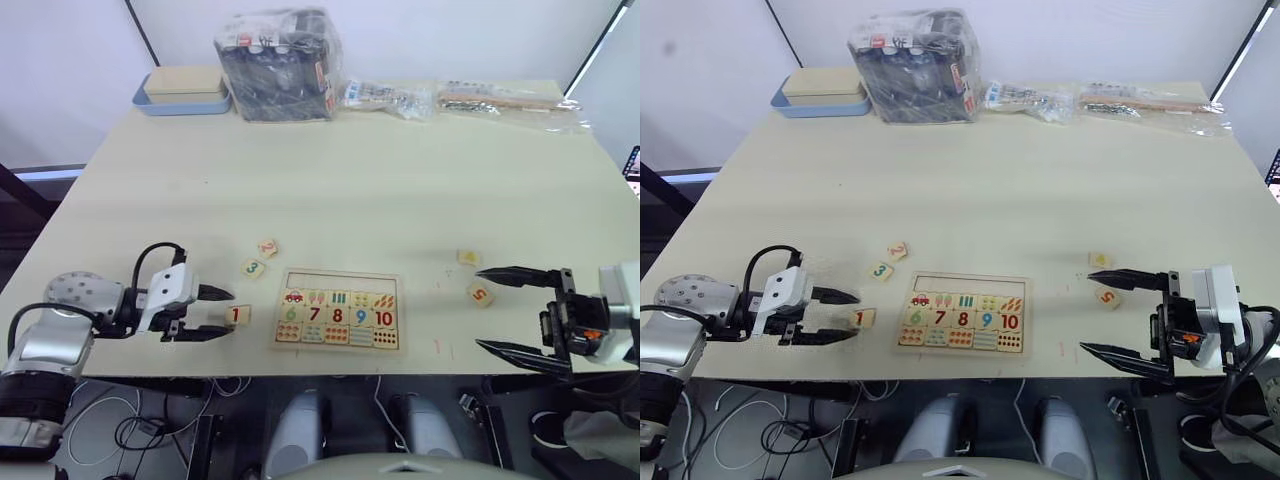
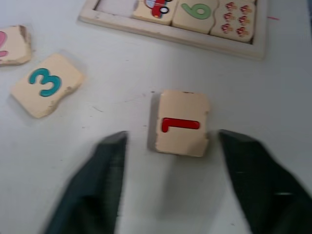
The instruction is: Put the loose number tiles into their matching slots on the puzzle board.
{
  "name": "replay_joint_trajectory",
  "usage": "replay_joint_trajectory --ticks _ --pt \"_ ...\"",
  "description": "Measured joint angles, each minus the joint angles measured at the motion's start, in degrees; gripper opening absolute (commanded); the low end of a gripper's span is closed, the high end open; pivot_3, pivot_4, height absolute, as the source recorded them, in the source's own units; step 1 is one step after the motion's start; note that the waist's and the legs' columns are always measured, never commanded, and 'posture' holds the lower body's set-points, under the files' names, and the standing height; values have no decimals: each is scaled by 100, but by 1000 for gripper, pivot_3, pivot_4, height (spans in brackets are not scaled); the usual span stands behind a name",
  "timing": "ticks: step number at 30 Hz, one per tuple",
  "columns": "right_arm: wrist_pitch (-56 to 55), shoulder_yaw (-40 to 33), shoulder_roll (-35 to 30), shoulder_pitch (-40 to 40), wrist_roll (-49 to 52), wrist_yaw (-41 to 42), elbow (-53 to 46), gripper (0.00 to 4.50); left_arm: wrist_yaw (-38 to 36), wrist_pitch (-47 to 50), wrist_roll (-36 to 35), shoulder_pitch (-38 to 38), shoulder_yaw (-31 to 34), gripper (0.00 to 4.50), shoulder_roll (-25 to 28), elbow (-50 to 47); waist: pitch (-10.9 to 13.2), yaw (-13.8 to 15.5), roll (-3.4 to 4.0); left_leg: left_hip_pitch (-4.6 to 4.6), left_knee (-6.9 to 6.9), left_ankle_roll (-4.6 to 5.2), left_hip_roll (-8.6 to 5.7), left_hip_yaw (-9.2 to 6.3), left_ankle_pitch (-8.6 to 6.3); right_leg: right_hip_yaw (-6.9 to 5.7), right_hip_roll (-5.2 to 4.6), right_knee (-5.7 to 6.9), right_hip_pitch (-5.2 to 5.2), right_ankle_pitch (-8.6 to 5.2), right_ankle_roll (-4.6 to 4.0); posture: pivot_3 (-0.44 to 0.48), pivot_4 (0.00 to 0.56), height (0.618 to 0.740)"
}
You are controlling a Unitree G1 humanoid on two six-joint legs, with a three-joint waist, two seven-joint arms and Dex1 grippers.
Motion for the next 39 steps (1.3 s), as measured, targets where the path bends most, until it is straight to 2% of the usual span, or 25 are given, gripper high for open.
replay_joint_trajectory --ticks 8,11,12,13,18,22,28,30,33,36,39 --pt "-11 38 11 -13 -58 5 18 4500 8 -246 11 -5 -3 2488 -22 138 0 1 0 2 0 0 0 0 0 0 1 2 0 0 0 0 150 740" --pt "-11 48 41 -13 -66 0 18 4500 11 -324 11 -4 -3 1694 -60 155 -1 4 1 2 0 0 0 1 0 1 1 2 1 0 0 0 150 740" --pt "-11 48 54 -12 -70 -7 18 4500 13 -344 -1 -4 -2 1095 -92 158 -1 6 1 3 1 0 0 1 0 1 1 2 2 0 0 0 150 740" --pt "-11 48 55 -12 -73 -12 17 4500 14 -349 -3 -5 -2 951 -94 159 -1 6 1 4 1 0 0 0 0 0 1 2 5 0 0 0 150 740" --pt "-11 49 94 -4 -95 -58 3 4500 5 -379 -19 -11 2 923 -93 155 -1 6 1 9 0 0 0 -1 0 0 1 2 14 0 0 0 150 740" --pt "-12 45 132 13 -108 -156 -7 4500 91 411 -133 -184 -4 923 11 -469 7 19 -12 2 5 0 0 -8 0 -4 2 2 14 1 1 0 150 740" --pt "-18 -17 197 133 -101 -300 -72 4500 12 1785 -460 -979 -35 923 583 -1782 8 0 -16 3 5 0 -3 -4 0 2 9 1 15 8 17 0 150 740" --pt "-43 -34 243 172 -101 -372 -99 4500 -128 2387 -493 -1422 -255 923 776 -2068 9 -3 -17 3 6 -1 -2 -5 1 8 25 0 15 12 26 0 150 740" --pt "-83 -50 300 233 -109 -446 -166 4500 -348 3010 -319 -2118 -736 923 1009 -2341 10 9 -18 3 6 -2 -7 -5 1 17 42 2 15 10 30 0 150 740" --pt "-141 -72 338 338 -113 -577 -357 4500 -666 3997 195 -3439 -1740 923 1185 -2627 10 17 -19 3 7 -2 -12 -3 2 55 70 -1 19 0 45 0 150 740" --pt "-158 -90 364 524 -113 -667 -478 4500 -679 4300 454 -3993 -2417 923 1137 -2620 10 1 -19 4 7 -2 -12 -6 2 69 74 -1 18 1 45 0 150 740"
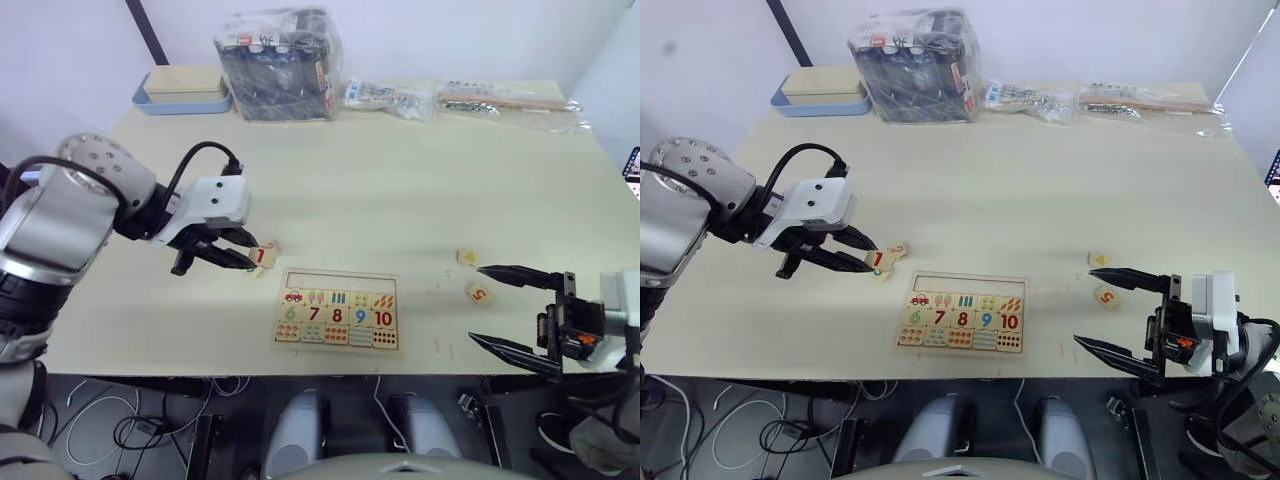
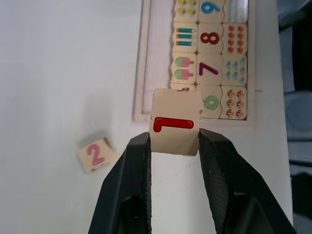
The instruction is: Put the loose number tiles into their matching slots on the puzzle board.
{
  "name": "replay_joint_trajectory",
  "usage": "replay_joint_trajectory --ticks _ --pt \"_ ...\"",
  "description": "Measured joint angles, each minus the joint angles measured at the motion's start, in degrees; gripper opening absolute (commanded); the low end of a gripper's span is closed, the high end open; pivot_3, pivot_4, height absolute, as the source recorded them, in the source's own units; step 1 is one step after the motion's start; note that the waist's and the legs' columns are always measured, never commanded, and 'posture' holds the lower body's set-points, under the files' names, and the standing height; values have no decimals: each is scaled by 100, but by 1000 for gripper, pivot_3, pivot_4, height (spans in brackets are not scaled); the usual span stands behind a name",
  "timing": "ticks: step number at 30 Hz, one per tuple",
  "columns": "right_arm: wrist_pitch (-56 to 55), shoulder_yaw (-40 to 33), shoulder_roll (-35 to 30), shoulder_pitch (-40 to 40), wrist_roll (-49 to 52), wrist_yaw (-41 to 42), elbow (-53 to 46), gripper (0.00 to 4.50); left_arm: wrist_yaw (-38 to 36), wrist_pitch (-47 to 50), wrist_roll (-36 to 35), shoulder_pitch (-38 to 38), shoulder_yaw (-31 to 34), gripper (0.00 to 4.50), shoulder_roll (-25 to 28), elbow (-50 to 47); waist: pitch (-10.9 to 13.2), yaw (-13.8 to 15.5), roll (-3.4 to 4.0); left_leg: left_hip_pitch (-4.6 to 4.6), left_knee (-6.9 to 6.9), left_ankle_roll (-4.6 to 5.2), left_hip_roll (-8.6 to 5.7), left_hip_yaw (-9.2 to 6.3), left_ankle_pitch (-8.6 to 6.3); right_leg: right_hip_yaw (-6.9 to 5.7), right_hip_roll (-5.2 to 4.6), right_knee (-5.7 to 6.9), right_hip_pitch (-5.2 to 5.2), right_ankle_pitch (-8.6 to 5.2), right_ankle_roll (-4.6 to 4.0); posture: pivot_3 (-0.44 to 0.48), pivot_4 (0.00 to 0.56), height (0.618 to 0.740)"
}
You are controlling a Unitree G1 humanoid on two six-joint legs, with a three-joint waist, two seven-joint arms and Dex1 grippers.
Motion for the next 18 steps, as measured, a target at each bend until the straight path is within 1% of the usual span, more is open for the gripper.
replay_joint_trajectory --ticks 4,5,7,10,14,18 --pt "-13 -57 7 140 6 -89 -111 4500 -3 66 268 -392 -536 923 -252 107 4 -2 -7 -1 3 0 1 -1 0 28 18 0 -1 0 0 0 150 740" --pt "-14 -59 8 152 6 -97 -130 4500 -4 71 303 -411 -573 923 -281 112 4 -4 -7 0 3 0 1 0 0 38 24 0 -1 -1 0 0 150 740" --pt "-17 -87 11 212 6 -122 -203 4500 -5 66 550 -537 -776 923 -458 197 4 -3 -7 1 3 0 2 -2 0 90 60 0 -1 -2 -1 0 150 740" --pt "-21 -97 11 222 7 -161 -213 4500 -5 67 686 -537 -898 923 -562 229 5 -3 -8 0 3 1 2 0 0 98 63 0 -2 -2 -4 0 150 740" --pt "-23 -105 14 274 7 -234 -242 4500 28 99 1011 -504 -1016 923 -845 225 5 2 -9 -1 6 1 1 -2 0 104 64 0 -2 0 -3 0 150 740" --pt "-48 -124 29 374 8 -277 -328 4500 136 213 1236 -271 -1159 923 -1037 217 5 0 -9 0 6 1 1 -1 0 107 65 1 -1 2 -2 0 150 740"
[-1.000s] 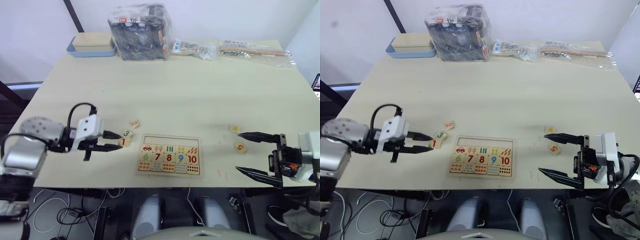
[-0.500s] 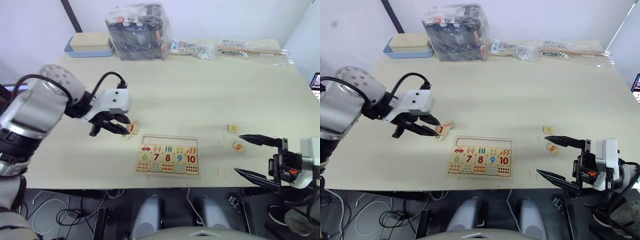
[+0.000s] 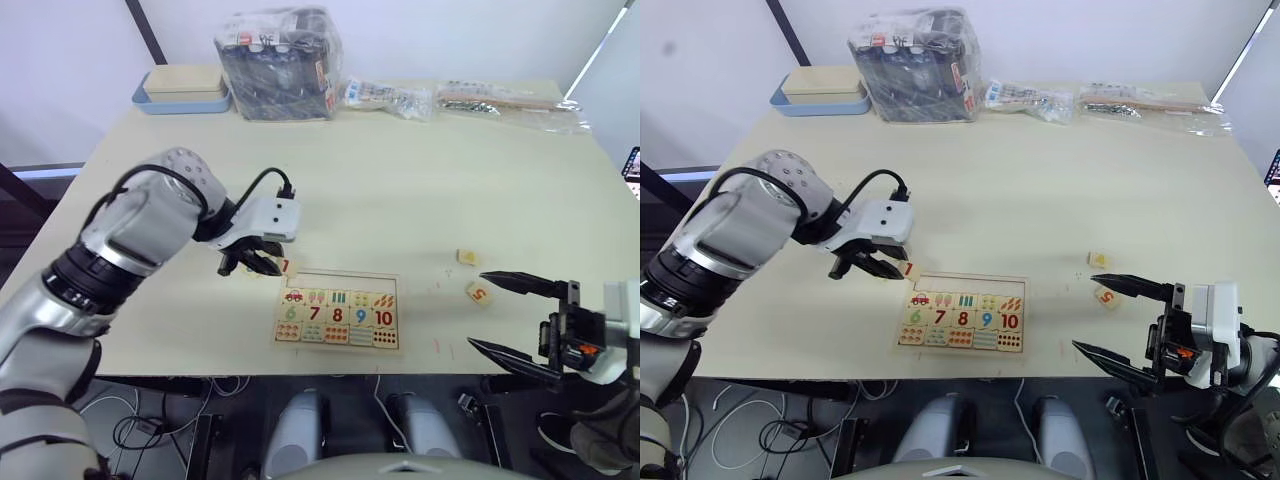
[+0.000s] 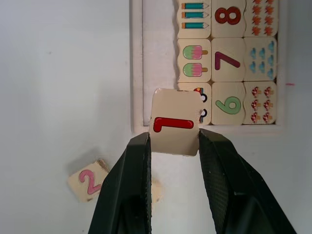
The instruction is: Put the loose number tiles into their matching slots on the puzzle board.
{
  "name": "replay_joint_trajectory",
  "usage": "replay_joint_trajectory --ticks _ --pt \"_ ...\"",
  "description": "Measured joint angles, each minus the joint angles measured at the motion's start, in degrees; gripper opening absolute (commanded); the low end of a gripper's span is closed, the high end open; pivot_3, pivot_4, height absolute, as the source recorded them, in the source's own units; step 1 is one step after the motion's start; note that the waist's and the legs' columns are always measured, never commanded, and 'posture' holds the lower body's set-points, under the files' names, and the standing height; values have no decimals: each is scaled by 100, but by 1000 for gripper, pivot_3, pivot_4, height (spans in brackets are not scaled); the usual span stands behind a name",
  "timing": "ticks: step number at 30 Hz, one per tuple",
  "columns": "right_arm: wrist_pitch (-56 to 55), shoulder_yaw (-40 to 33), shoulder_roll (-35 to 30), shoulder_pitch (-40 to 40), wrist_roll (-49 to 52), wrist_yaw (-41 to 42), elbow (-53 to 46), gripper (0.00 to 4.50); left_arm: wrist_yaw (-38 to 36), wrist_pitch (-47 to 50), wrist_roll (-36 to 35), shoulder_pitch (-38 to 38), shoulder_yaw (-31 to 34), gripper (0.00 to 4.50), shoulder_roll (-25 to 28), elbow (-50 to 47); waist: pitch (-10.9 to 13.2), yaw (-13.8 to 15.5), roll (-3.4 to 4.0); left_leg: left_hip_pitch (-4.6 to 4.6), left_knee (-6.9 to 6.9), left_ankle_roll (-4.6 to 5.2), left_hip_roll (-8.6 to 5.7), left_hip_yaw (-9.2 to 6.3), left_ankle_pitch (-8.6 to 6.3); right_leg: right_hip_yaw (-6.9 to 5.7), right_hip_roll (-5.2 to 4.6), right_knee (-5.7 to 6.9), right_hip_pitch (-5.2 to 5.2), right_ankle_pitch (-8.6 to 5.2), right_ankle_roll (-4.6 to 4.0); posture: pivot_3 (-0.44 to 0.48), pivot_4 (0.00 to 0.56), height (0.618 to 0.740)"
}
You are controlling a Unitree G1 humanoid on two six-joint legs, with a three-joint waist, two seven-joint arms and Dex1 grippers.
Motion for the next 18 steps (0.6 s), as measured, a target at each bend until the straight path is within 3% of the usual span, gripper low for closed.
replay_joint_trajectory --ticks 18 --pt "-97 -66 76 229 0 -127 -133 4500 625 532 473 392 -36 923 -472 -93 0 5 -2 -1 3 0 1 -3 0 3 1 1 0 9 -14 0 150 740"
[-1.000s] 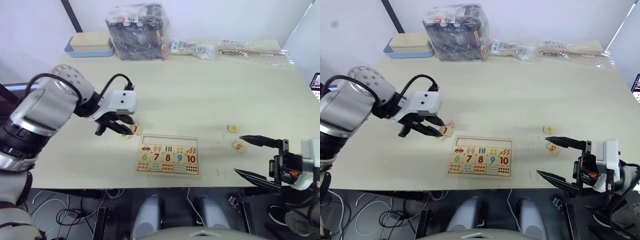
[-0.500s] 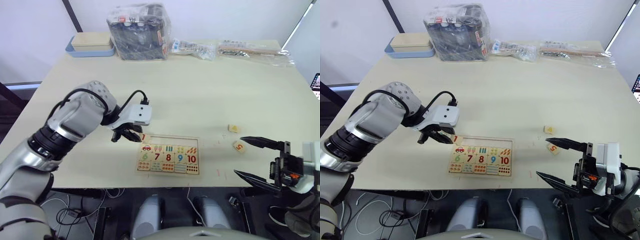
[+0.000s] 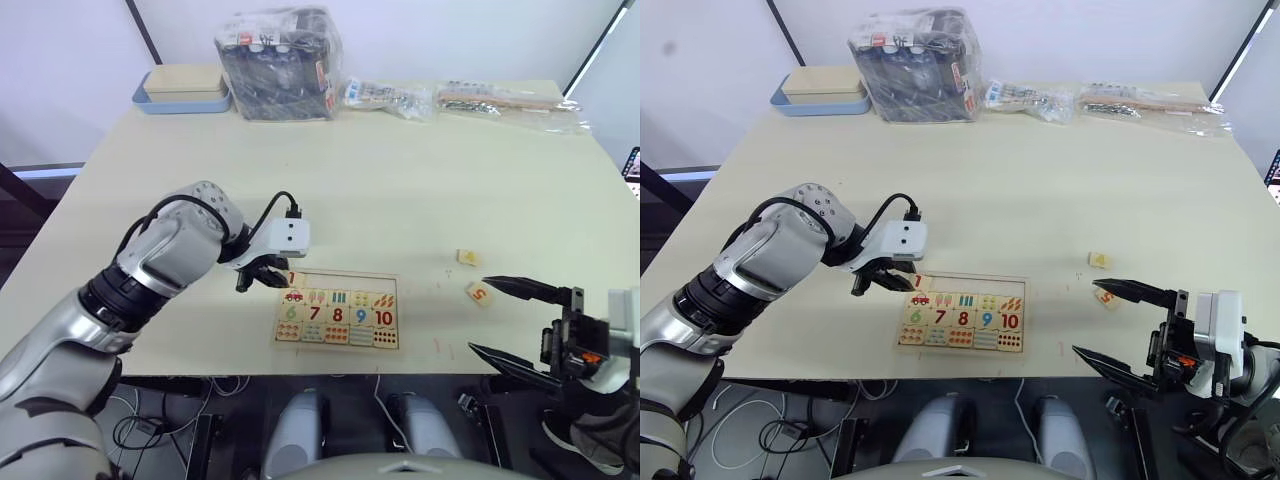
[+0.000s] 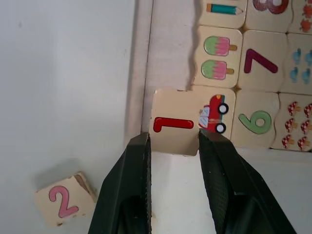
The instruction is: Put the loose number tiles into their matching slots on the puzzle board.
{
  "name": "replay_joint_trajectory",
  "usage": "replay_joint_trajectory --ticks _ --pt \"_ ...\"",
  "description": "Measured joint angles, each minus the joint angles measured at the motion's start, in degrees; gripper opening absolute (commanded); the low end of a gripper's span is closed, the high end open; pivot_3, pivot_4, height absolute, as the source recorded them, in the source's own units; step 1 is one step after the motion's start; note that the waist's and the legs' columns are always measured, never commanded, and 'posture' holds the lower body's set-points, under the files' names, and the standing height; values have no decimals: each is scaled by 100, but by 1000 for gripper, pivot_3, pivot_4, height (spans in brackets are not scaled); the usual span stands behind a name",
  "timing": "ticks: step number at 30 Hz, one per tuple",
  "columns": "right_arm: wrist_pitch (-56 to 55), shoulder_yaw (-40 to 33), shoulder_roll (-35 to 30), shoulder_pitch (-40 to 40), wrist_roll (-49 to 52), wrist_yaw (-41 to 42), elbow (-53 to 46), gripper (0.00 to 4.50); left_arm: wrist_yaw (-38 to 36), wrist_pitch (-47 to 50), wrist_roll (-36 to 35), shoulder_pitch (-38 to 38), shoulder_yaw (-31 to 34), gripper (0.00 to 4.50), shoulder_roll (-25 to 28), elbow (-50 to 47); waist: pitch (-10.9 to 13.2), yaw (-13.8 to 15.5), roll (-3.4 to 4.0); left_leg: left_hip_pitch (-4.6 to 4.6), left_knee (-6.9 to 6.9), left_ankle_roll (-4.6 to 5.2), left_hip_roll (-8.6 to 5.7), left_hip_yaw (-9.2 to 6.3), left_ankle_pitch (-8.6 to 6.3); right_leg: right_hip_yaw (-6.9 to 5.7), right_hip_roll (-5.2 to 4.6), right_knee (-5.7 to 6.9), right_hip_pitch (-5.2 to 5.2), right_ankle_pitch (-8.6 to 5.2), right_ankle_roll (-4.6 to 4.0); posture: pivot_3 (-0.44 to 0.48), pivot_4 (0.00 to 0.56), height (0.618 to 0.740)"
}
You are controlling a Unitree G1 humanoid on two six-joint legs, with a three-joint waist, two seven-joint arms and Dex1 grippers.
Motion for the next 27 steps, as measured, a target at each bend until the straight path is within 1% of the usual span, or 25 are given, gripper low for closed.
replay_joint_trajectory --ticks 9,15,27 --pt "-113 -1 41 134 -4 52 0 4500 149 -46 97 3 -1 923 -156 206 0 -1 0 0 1 0 0 1 0 1 0 1 0 1 0 0 150 740" --pt "-118 -1 41 152 -34 30 0 4500 182 -125 148 26 -1 923 -171 212 0 2 0 0 1 0 0 0 0 1 0 2 0 1 0 0 150 740" --pt "-207 1 92 187 -83 70 11 4500 192 -121 268 222 3 923 -158 -75 -2 3 0 1 1 0 0 0 0 2 0 3 1 1 -1 0 150 740"
